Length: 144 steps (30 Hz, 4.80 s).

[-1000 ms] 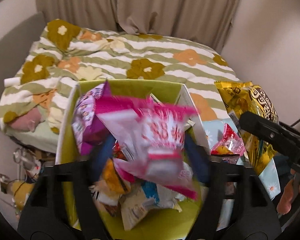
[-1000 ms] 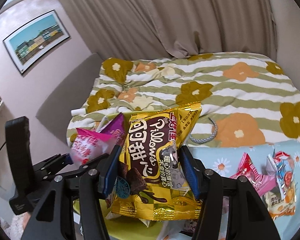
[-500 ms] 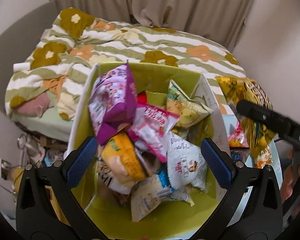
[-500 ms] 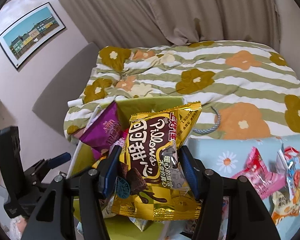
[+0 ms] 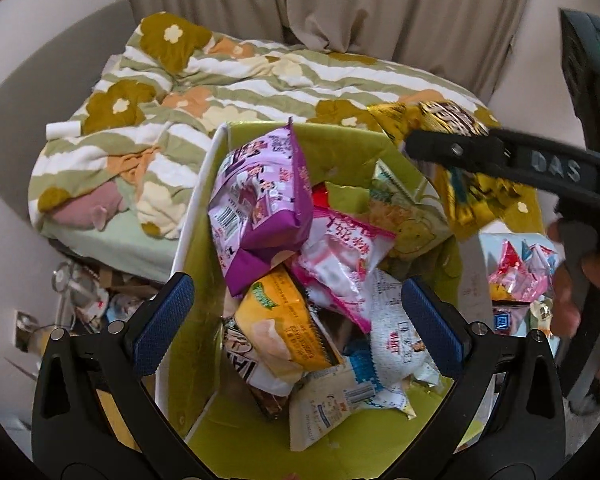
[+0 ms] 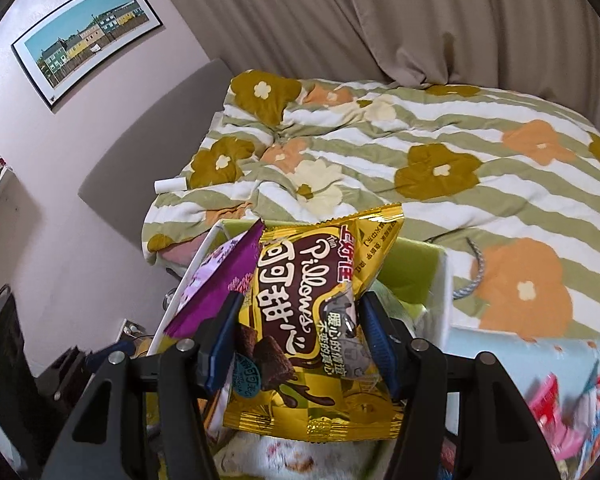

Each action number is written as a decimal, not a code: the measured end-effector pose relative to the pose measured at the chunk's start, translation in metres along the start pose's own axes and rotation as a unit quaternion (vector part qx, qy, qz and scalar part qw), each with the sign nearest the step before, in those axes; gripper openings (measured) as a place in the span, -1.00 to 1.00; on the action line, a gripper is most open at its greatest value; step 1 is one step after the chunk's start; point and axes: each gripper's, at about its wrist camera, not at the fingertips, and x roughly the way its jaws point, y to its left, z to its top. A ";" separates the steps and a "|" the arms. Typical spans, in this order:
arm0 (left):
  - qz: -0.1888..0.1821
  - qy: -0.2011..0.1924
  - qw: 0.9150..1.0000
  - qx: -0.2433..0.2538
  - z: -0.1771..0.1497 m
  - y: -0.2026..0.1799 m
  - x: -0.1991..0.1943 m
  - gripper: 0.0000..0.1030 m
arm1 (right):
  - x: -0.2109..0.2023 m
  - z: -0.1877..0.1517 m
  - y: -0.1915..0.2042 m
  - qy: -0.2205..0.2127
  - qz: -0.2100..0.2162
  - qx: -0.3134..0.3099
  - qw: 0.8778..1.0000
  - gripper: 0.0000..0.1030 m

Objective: Organize snacks
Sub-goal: 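Open the right tool to drop the gold Pillows bag into the box, then move both tools back to the snack bags on the cloth, then grasp the pink striped marshmallow bag with the left tool while the right tool grasps the orange cake bag, then carry both bags over the box and release the marshmallow bag from the left tool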

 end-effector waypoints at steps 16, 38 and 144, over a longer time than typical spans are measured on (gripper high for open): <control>-0.002 0.014 1.000 -0.015 -0.004 0.020 0.006 1.00 | -0.005 -0.004 0.000 -0.019 -0.028 0.006 0.999 0.89; -0.098 -0.016 0.990 0.099 -0.025 -0.091 -0.060 1.00 | -0.182 -0.087 -0.038 -0.105 -0.128 0.086 0.982 0.99; -0.115 0.160 0.952 0.234 -0.080 -0.333 0.060 0.44 | -0.176 -0.245 -0.250 0.083 -0.085 0.044 0.992 0.39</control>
